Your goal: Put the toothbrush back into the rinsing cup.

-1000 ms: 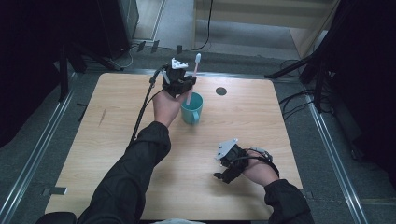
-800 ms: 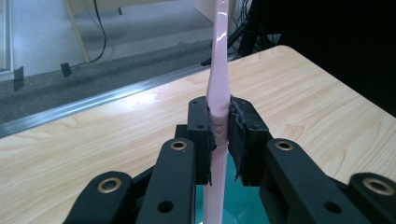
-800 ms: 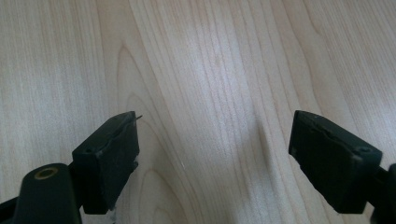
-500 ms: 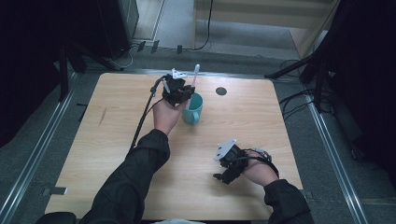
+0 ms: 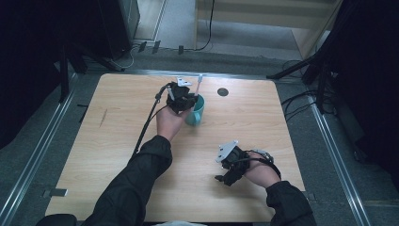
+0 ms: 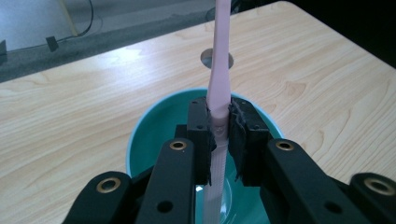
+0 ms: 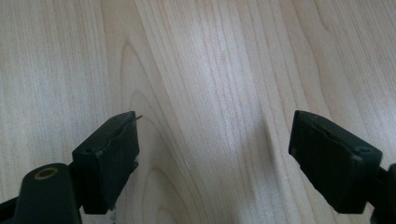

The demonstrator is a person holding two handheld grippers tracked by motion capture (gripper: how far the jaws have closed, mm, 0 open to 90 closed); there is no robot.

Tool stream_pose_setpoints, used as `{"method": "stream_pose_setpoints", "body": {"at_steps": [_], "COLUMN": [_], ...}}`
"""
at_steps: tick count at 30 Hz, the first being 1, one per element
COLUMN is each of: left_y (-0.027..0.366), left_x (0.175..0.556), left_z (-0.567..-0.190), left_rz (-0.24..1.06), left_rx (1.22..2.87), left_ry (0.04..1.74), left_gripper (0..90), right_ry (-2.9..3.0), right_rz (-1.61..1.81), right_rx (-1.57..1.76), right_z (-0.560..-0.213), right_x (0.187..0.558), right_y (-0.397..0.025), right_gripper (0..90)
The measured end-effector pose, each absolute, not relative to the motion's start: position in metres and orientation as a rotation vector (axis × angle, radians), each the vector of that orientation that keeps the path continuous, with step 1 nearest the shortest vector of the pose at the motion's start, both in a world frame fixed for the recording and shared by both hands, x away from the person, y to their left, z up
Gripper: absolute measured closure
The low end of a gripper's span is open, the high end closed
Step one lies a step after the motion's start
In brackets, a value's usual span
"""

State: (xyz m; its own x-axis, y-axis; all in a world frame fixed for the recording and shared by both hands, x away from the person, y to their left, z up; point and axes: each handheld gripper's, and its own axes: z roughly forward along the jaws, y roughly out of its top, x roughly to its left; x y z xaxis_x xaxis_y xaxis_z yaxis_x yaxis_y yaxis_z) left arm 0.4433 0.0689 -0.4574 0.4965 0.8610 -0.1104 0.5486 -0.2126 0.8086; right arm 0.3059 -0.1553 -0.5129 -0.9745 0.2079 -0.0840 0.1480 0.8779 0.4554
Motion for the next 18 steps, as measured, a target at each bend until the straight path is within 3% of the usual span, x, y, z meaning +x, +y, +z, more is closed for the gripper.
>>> {"method": "stream_pose_setpoints", "body": {"at_steps": [6, 18], "left_y": [0.0684, 0.0746], "left_x": [0.4443, 0.4414], "left_z": [-0.4633, -0.4562], "left_rz": [0.458, 0.436], "left_rx": [1.924, 1.928], "left_ry": [1.184, 1.178], "left_gripper": [82.4, 78.7], "right_ry": [2.922, 2.921], "right_rz": [0.684, 0.685], "right_rx": [0.274, 0.271], "right_z": [-0.5132, -0.5134], "right_x": [0.3055, 0.3057], "right_y": [-0.1548, -0.1550], "right_gripper": [16.1, 16.1]}}
